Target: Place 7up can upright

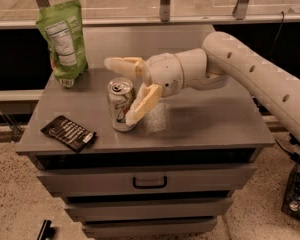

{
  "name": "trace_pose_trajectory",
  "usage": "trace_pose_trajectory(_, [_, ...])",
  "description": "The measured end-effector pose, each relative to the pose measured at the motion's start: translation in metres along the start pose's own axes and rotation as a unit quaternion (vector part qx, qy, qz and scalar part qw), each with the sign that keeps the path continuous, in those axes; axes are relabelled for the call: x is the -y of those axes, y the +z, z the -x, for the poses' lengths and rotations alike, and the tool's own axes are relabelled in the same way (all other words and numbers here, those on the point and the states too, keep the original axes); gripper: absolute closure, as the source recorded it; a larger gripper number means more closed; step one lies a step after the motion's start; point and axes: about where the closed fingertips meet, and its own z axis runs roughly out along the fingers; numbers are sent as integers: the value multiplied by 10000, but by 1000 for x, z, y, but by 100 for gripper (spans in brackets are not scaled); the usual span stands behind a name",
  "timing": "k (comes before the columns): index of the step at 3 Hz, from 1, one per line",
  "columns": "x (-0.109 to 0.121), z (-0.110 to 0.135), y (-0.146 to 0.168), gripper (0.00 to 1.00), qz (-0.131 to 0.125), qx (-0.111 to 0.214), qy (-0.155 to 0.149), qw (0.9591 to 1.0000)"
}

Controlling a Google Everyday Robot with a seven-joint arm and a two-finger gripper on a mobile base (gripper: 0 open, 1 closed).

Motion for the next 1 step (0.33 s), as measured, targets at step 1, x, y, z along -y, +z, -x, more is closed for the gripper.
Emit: trace_pose_trajectory(1, [0,0,0,0,1,0,0,10000])
